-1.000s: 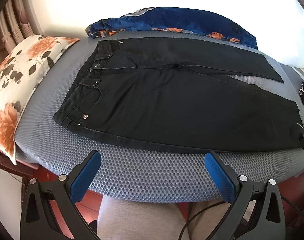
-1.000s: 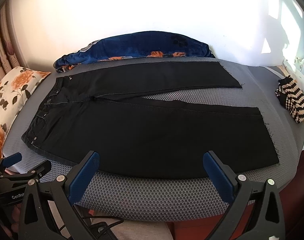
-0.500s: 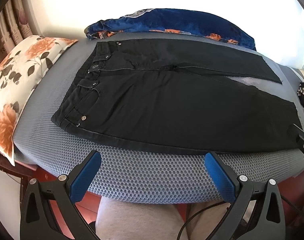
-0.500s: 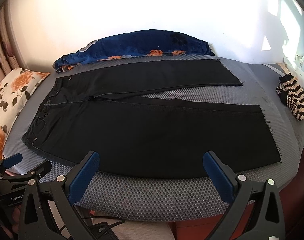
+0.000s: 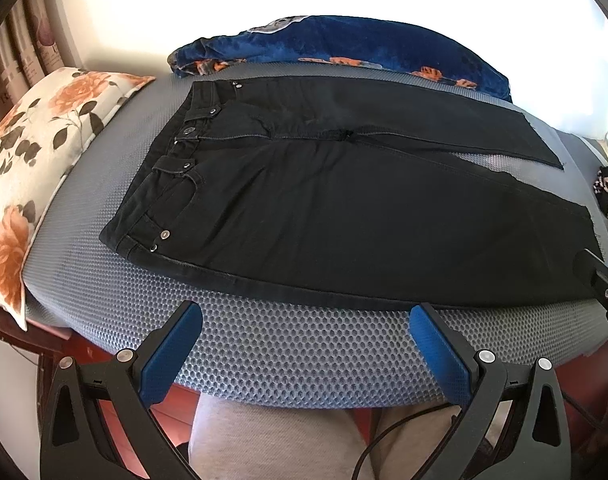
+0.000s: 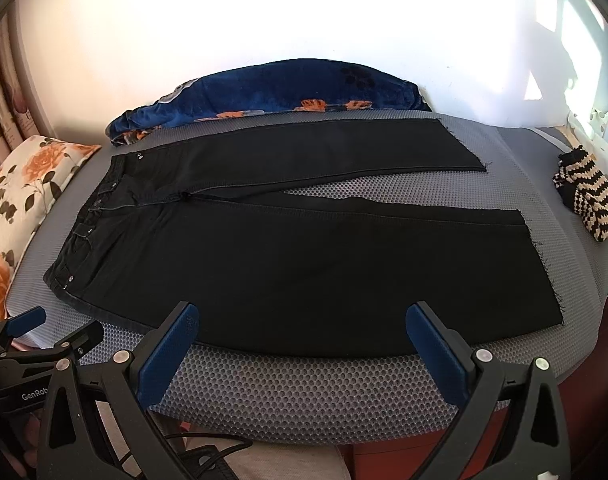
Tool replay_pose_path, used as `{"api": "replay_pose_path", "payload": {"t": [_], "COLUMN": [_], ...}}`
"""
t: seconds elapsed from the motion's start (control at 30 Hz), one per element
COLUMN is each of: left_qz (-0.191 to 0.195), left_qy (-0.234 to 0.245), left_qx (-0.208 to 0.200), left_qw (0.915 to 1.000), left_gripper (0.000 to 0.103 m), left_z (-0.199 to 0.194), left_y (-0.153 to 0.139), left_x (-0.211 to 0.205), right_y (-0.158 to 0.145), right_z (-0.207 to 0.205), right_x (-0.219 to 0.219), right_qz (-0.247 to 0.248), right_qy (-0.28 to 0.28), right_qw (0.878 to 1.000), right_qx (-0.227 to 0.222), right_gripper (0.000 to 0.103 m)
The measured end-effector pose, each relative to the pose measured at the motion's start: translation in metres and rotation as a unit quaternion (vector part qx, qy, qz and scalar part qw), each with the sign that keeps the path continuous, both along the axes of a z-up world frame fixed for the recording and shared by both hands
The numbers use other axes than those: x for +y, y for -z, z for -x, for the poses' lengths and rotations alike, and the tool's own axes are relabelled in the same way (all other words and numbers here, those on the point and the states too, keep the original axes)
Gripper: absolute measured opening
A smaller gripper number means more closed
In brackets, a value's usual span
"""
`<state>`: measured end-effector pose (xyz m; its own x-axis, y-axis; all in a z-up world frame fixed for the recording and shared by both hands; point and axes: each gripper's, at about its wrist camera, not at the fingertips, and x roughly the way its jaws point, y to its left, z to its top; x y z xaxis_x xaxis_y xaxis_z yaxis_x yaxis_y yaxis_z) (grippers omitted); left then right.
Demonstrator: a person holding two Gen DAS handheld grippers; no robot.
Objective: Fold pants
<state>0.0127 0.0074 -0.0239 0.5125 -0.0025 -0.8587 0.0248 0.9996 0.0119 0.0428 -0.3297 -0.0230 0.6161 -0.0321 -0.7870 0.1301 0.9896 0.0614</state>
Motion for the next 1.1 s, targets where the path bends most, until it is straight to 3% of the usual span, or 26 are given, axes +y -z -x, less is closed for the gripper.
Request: {"api": "replay_pose_path", "payload": {"t": [0.8, 1.1], "left_qz": [0.004, 0.017], "left_qy": [-0.003, -0.012], "left_qx": [0.003, -0.006], "left_qw": [1.0, 0.9998], "left_gripper": [0.103, 0.103], "left_z": [-0.008, -0.031], "left_y": [0.003, -0.007], "left_x": [0.003, 0.019], "right_y": [0.002, -0.001], "right_z": [-0.002, -0.016], "right_x": [0.001, -0.001], "right_qz": [-0.001, -0.006], "right_qy": [0.003, -0.003], "right_qw": [1.0, 1.0], "right_qx": [0.001, -0.001], "right_gripper": [0.103, 0.103]}}
